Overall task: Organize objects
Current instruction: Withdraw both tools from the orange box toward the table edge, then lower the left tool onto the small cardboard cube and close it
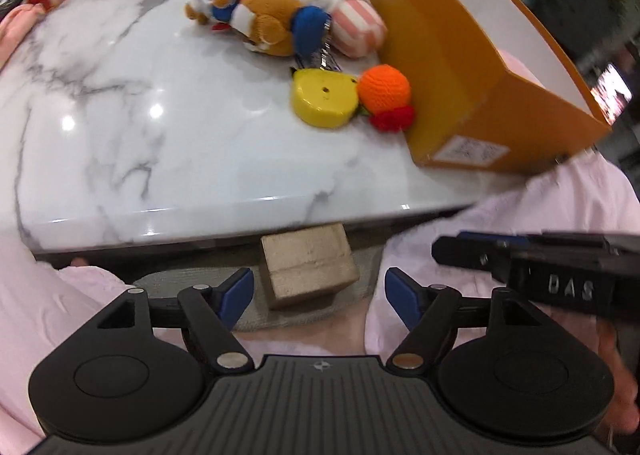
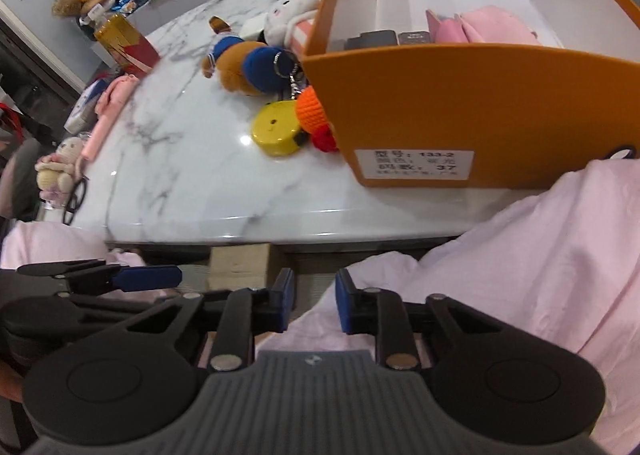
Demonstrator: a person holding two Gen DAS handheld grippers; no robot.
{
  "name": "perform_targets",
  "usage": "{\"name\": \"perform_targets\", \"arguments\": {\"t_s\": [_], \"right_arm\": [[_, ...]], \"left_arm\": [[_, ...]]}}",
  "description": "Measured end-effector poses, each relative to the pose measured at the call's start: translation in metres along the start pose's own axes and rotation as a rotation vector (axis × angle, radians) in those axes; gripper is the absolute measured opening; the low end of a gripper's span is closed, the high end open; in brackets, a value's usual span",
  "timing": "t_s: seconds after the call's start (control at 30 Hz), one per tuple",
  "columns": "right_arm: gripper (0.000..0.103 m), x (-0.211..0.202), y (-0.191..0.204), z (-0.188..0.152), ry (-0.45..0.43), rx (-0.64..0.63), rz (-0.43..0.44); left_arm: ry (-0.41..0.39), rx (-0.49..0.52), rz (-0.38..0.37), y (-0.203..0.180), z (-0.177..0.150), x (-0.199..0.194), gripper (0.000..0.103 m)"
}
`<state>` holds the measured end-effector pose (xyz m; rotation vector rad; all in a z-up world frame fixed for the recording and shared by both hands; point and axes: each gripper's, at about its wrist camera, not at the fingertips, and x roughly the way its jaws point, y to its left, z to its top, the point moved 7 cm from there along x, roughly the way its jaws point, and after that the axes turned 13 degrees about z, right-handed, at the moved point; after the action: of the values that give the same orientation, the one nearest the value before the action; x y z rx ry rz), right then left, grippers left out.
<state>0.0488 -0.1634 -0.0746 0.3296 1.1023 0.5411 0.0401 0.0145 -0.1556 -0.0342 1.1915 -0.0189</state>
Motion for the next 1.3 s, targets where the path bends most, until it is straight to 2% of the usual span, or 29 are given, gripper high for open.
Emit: {"name": "perform_targets", "arguments": {"t_s": [0.1,0.23,0.37,0.43,0.5,0.83,1.07,1.17,1.3], "right_arm": [[0.024,0.000,0.001,0.004,-0.012,-0.009,0.004],[0.025,-0.004,-0.003,0.009,-0.043,-0.011,-0.027],[0.026,-0.002,-0.004,0.009,-0.040,-0.013,-0.008],[0.034,-0.001,-0.002,0.009,-0.037,-0.022,0.004],[0.036,0.001,0.001,0.010,-0.034,-0.028,0.021],[0.036,0.004,0.008,0.020,-0.020,-0.089,0.017],[0.036,0.001,0.035,0.033,0.008,-0.242,0.041],[0.036,0.000,0.054,0.047,0.014,-0.332,0.055],[0.038,0.010,0.069,0.070,0.062,-0.505,-0.027]], "left_arm": [[0.020,-0.055,0.032,-0.004,0.000,0.010,0.086],[0.059,-0.059,0.053,-0.012,-0.002,0.024,0.087],[0.070,-0.068,0.112,-0.010,-0.004,0.037,0.086],[0.075,-0.079,0.116,-0.007,-0.004,0.041,0.081],[0.083,-0.086,0.114,-0.005,-0.003,0.043,0.073],[0.055,-0.074,0.099,0.002,-0.001,0.023,0.071],[0.012,-0.060,0.060,0.009,0.006,-0.011,0.071],[-0.020,-0.077,0.064,0.023,0.022,-0.021,0.071],[-0.055,-0.112,0.067,0.040,0.041,-0.024,0.071]]}}
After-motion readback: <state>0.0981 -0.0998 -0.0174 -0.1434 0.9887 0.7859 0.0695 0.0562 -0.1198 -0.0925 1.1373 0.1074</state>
